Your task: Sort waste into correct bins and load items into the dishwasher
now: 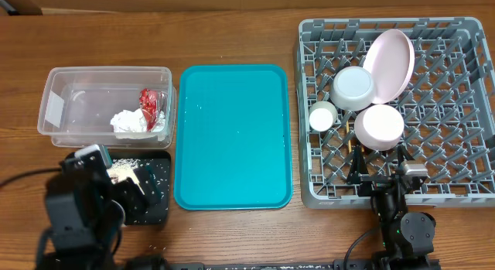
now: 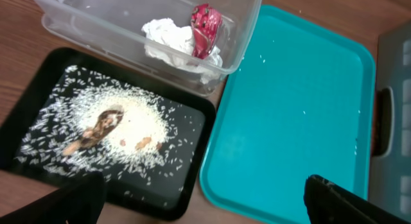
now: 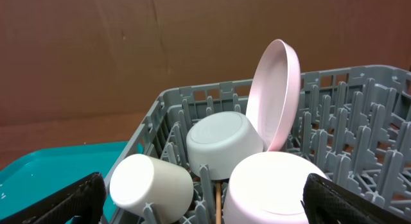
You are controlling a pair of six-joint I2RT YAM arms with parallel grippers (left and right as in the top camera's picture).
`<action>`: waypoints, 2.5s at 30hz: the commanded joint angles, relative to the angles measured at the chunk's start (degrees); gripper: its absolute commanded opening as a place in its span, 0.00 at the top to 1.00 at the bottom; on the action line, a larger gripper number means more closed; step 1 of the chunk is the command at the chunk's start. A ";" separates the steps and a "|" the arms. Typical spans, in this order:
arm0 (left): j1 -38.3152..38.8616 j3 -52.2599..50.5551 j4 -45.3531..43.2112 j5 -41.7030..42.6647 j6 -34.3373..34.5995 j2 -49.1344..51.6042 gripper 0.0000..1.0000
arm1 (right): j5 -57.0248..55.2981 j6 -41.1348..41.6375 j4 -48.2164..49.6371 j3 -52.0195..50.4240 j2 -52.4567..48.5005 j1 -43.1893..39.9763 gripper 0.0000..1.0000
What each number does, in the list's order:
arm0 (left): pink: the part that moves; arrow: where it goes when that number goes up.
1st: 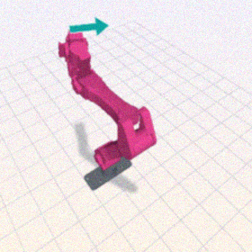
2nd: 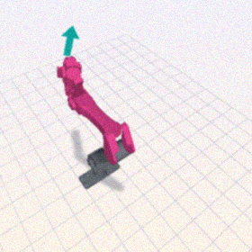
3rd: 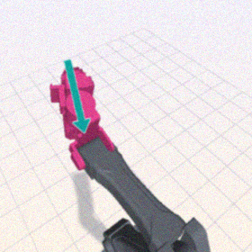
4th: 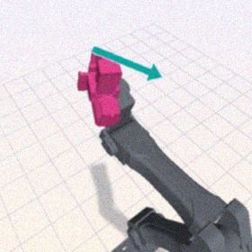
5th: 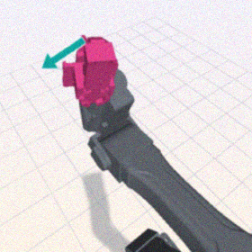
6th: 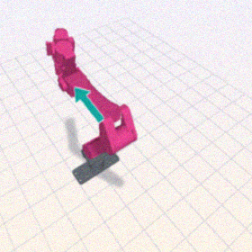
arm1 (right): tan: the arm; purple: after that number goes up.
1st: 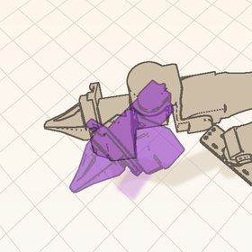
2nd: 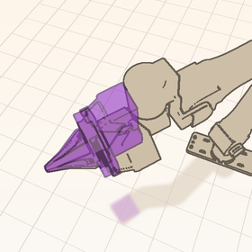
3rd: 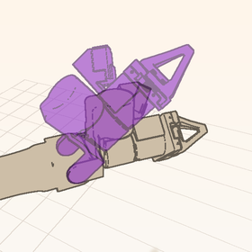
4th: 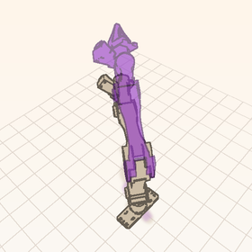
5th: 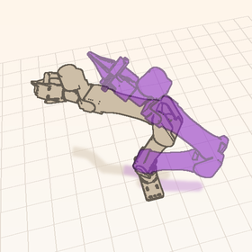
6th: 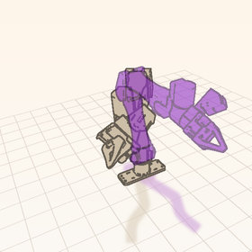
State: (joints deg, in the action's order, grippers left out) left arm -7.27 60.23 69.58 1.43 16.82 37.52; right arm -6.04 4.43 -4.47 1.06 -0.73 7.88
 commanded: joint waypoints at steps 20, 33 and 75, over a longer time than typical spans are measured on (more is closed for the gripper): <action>-0.09 -47.36 -56.26 4.20 4.66 -25.51 0.00 | -0.28 -0.35 0.28 -0.61 0.57 -0.24 0.00; -0.09 -58.58 -67.30 4.28 4.57 -33.62 0.01 | -0.28 -0.35 0.28 -0.59 0.57 -0.24 0.00; 8.44 -59.95 -65.18 -0.42 -18.53 -37.29 0.00 | -0.28 -0.35 0.28 -0.61 0.57 -0.24 0.00</action>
State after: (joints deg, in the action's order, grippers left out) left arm 0.80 0.71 4.54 1.02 -0.45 0.91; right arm -6.02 4.43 -4.49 1.06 -0.73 7.86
